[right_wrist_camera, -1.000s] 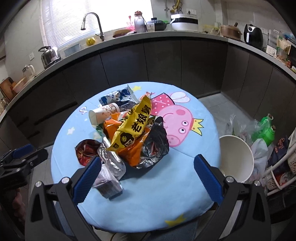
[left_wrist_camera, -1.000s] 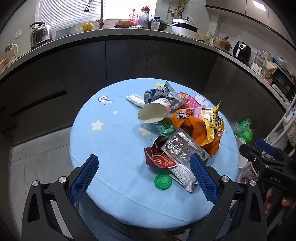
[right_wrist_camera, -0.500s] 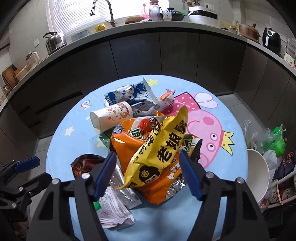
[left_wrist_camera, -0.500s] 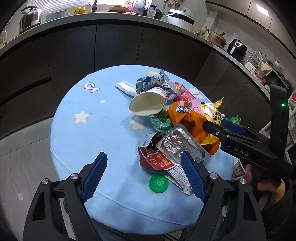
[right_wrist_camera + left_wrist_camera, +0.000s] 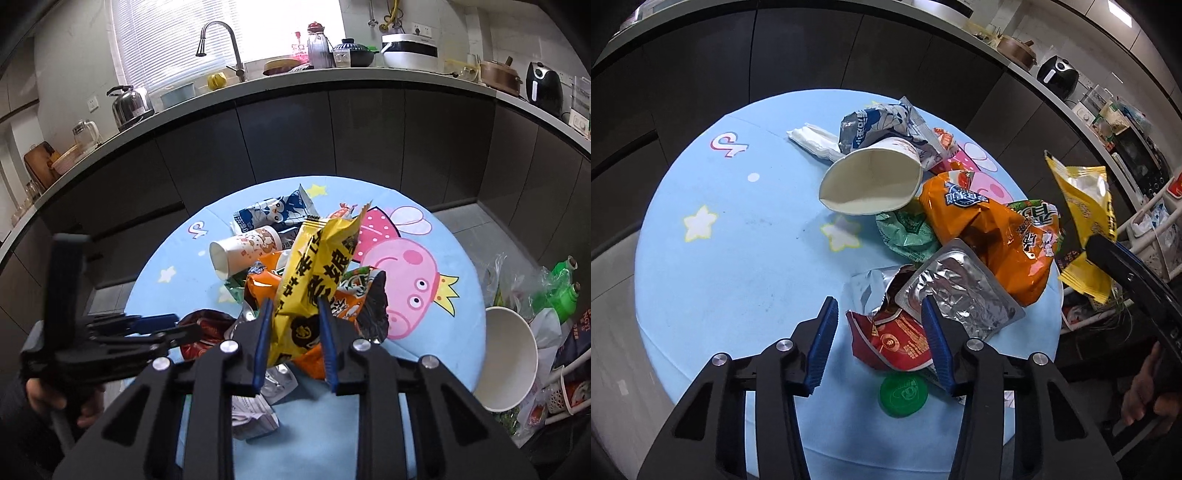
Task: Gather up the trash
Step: 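Grasp the yellow chip bag with the right gripper while the left grasps a red wrapper, then carry both wrappers to the white bin and open both grippers over it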
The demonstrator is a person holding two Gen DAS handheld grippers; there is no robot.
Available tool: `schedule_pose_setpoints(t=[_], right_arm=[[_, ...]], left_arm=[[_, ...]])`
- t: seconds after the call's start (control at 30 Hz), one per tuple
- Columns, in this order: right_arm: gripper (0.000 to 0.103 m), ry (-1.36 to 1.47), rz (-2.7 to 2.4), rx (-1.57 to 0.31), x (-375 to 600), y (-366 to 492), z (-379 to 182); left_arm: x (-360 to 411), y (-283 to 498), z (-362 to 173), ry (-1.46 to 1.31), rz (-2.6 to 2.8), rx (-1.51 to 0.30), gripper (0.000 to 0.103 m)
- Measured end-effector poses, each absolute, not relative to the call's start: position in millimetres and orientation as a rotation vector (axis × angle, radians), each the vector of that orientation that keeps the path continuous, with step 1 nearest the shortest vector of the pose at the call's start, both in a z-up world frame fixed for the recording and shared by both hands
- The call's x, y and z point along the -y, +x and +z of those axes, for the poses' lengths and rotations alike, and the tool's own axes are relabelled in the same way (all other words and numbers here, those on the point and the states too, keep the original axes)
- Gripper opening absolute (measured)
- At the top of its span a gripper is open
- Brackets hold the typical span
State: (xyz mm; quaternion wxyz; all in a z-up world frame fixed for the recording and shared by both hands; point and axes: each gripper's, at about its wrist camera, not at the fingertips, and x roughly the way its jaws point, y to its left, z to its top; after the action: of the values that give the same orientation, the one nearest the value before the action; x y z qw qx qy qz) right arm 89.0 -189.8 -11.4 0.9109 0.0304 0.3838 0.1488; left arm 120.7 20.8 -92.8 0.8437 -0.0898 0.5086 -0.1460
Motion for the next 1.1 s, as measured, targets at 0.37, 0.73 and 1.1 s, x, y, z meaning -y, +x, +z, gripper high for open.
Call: schedule_pose_setpoints(t=[0.37,0.73,1.1], right_arm=[[0.025,0.104,0.299,-0.747,203,70,0],[0.025,0.159,0.211,-0.670,246,44,20],[0.025,0.337,-0.051,-0.742,378,24,-35]], left_arm=[[-35,111,-64,-0.156,-0.226,-1.014,0.013],[-9,89,21,-0.171,-0.349,-0.823,0.013],[161,129,19,-0.090,-0.720,-0.908,0.013]])
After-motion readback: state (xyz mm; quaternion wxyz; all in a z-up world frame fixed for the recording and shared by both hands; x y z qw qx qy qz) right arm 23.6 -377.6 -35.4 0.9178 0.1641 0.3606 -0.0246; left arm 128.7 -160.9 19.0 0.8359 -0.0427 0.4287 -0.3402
